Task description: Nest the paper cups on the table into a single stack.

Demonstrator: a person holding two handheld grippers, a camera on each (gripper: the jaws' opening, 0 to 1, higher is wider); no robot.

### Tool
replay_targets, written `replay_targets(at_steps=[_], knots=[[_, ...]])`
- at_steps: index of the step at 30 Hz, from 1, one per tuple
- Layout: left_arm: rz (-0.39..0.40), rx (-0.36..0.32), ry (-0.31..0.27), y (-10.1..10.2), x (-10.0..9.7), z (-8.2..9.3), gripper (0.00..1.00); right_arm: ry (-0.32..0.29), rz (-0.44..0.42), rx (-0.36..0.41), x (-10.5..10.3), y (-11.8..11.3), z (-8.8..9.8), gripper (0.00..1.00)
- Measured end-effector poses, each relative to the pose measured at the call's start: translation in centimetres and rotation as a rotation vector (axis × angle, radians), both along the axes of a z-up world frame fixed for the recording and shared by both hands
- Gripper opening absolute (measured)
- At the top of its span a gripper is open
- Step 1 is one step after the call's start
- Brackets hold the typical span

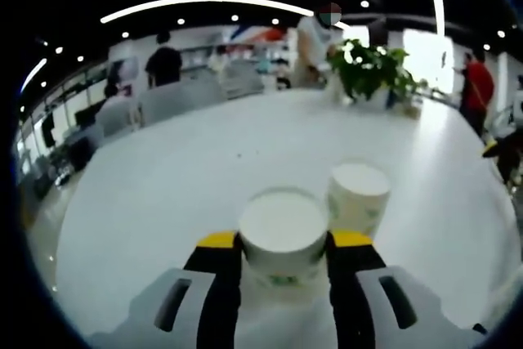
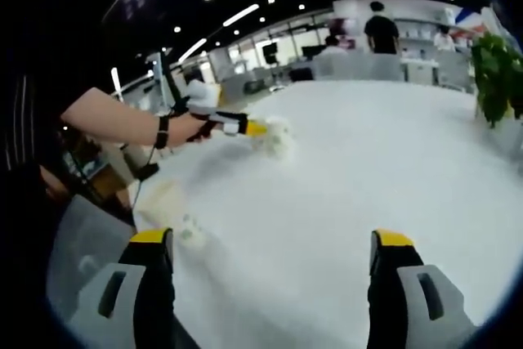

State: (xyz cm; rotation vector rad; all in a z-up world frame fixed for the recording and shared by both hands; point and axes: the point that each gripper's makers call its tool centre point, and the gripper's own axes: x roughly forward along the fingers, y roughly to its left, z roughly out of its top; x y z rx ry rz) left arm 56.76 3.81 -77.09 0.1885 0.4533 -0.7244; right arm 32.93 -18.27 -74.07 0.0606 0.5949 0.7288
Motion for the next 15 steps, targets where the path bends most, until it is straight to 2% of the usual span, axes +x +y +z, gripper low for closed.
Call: replay_targets(at_steps=[15], knots=[[0.006,-0.002,0.005,0.2,-0.11,0.41,0.38,-0.007,-0.001,0.008,0.0,0.14,0.31,0.98]])
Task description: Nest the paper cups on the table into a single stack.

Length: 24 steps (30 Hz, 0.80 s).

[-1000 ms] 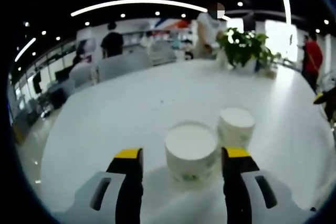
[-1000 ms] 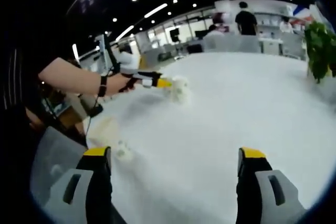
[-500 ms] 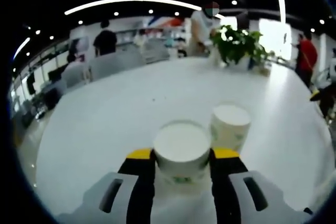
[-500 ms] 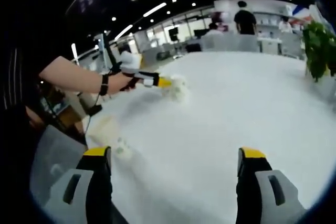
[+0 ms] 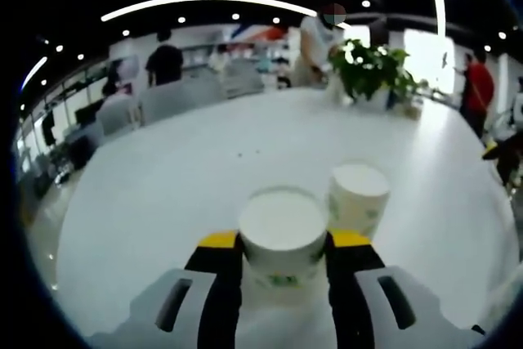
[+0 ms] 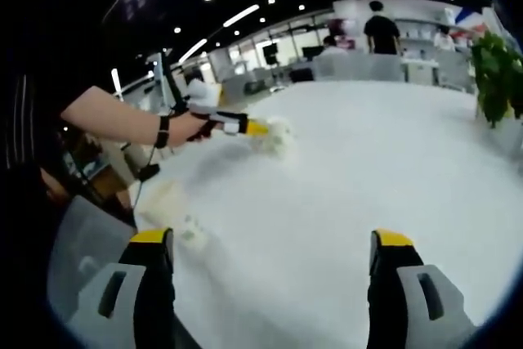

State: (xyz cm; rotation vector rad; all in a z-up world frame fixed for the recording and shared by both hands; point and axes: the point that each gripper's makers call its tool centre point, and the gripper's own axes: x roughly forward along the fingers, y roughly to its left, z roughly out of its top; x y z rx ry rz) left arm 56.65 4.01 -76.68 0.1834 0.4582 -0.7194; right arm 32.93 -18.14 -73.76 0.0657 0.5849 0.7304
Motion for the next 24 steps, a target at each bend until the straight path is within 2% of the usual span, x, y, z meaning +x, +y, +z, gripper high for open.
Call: replay_targets(at_steps=[9,19,24], knots=[[0.009,0.009,-0.008,0.5,-0.9,1.2,0.38,-0.007,0.004,0.004,-0.2,0.4,0.4,0.98],[0.034,0.005,-0.016,1.4,-2.0,3.0,0.38,-0.034,0.003,0.02,-0.5,1.0,1.9,0.98],[0.053,-0.015,-0.021,1.5,-2.8,4.1,0.38,-0.044,0.003,0.026,-0.8,1.1,2.4,0.98]])
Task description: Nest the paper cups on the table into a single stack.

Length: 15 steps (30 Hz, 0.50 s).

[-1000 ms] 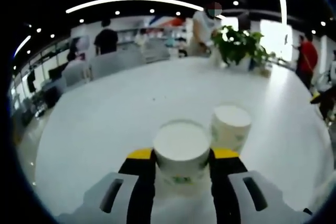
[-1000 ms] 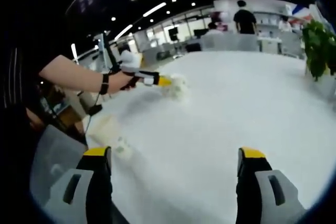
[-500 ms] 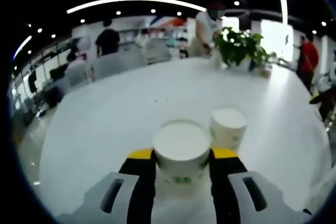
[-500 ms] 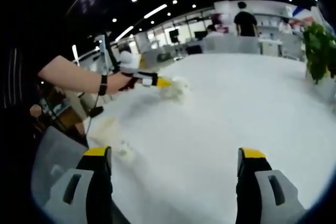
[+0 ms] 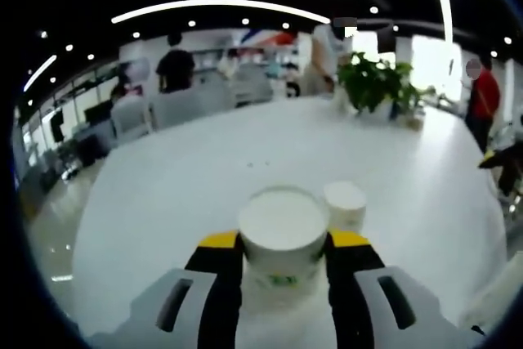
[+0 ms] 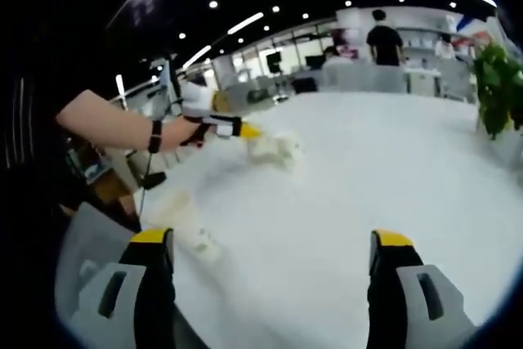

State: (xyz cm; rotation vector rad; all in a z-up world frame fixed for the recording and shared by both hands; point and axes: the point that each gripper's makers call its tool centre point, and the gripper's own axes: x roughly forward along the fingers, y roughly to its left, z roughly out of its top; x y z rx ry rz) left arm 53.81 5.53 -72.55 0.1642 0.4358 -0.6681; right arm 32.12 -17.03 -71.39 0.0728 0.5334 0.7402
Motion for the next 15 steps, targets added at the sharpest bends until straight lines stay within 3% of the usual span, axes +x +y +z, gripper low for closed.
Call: replay_targets(at_steps=[15], knots=[[0.021,-0.037,0.01,-0.5,-4.0,2.8,0.38,-0.038,-0.003,0.037,-0.3,1.1,1.9,0.98]])
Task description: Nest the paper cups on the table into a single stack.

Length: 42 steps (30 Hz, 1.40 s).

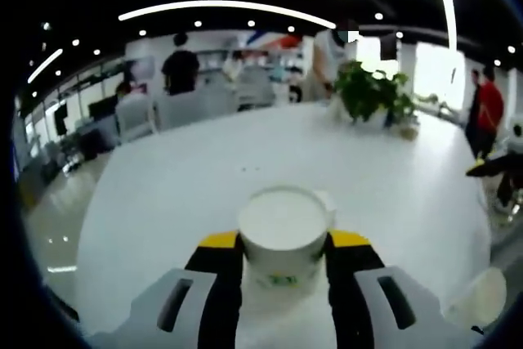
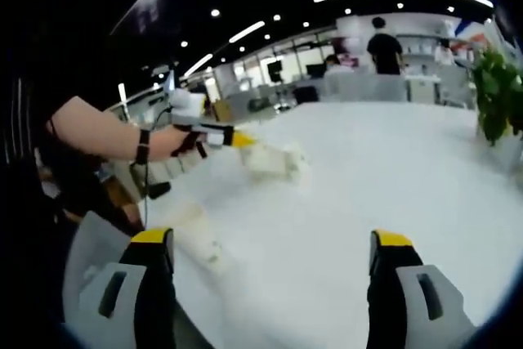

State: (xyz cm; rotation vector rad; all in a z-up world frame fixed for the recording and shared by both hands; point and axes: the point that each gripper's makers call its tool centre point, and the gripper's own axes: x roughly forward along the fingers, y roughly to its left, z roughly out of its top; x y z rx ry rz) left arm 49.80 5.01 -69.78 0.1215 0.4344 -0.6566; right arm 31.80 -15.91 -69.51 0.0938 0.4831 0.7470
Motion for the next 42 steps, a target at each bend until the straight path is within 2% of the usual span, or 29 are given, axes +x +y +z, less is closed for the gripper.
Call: replay_targets(at_steps=[5,7,17,20,24,27,30,34,37,42], knots=[[-0.013,-0.009,-0.004,-0.5,-1.5,1.3,0.37,-0.014,0.001,0.018,0.2,0.6,0.9,0.98],[-0.009,-0.04,-0.004,-0.6,-1.5,1.6,0.37,-0.022,0.003,0.025,0.2,0.8,1.2,0.98],[-0.013,-0.043,-0.032,-0.7,-4.1,3.7,0.37,-0.027,-0.004,0.065,0.3,1.8,2.1,0.97],[-0.018,-0.026,-0.059,-0.7,-4.6,4.6,0.37,-0.034,0.003,0.074,0.6,2.1,2.5,0.97],[-0.027,-0.039,-0.076,-1.1,-5.3,5.7,0.37,-0.034,0.01,0.083,0.9,2.7,2.7,0.97],[-0.032,-0.048,-0.066,-1.4,-5.7,5.8,0.37,-0.035,0.018,0.097,1.3,3.4,3.0,0.97],[-0.052,-0.011,-0.086,-1.6,-6.2,5.7,0.37,-0.044,0.029,0.099,1.5,4.0,3.3,0.96],[-0.074,-0.017,-0.089,-2.2,-6.8,6.0,0.37,-0.048,0.04,0.113,1.8,4.7,3.6,0.96],[-0.086,-0.042,-0.073,-2.7,-7.3,6.2,0.37,-0.051,0.052,0.124,1.8,5.2,3.8,0.96],[-0.128,-0.086,-0.089,-4.1,-8.5,7.6,0.37,-0.055,0.083,0.146,1.6,6.5,4.2,0.92]])
